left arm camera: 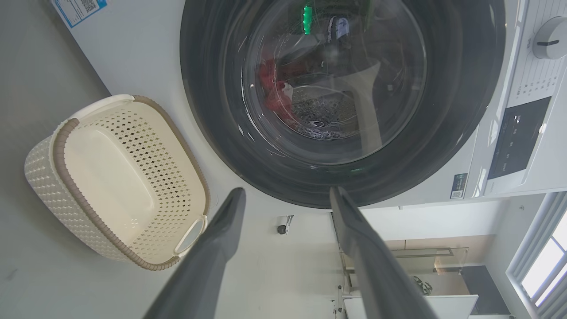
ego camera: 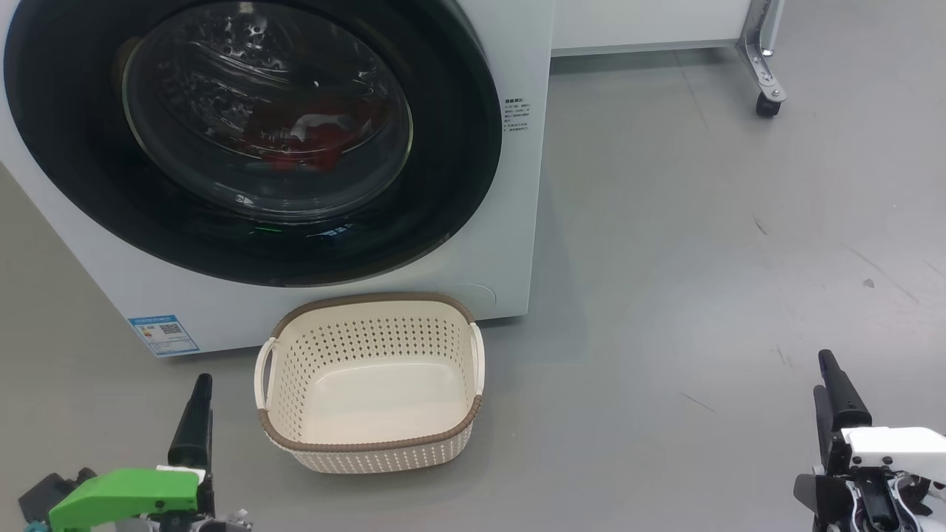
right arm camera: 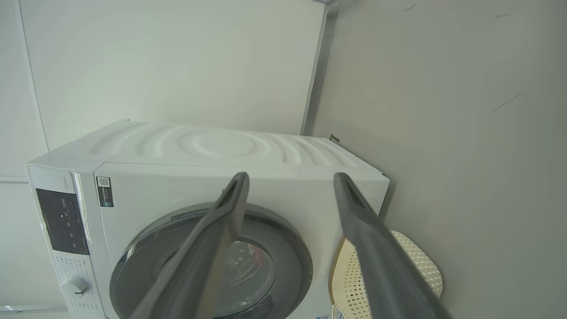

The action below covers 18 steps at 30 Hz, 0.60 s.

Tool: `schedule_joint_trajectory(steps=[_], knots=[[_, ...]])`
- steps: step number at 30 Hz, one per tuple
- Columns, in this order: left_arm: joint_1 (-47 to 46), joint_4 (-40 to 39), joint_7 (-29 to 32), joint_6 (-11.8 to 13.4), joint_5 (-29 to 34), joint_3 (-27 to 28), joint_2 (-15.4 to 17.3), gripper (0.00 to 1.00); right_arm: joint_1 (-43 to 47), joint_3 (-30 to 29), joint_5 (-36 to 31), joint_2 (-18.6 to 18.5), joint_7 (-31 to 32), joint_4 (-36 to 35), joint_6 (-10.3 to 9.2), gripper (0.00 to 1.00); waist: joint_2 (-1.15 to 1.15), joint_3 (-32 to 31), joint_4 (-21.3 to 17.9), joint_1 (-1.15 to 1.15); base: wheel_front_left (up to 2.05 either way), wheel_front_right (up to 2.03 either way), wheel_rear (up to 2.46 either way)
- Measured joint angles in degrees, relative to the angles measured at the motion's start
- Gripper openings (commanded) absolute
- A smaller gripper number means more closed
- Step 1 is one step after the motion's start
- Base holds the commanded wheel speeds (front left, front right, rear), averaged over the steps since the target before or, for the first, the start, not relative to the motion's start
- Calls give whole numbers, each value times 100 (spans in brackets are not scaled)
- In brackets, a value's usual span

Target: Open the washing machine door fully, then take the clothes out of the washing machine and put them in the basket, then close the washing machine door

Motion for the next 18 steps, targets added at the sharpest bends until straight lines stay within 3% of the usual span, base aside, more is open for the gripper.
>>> schedule_joint_trajectory(steps=[18], knots=[[-67,19,-482,-1,1475,-515,328,100,-31,456,-1438,-370,-493,45,0,100,0,-10,10,0,0,0,0]])
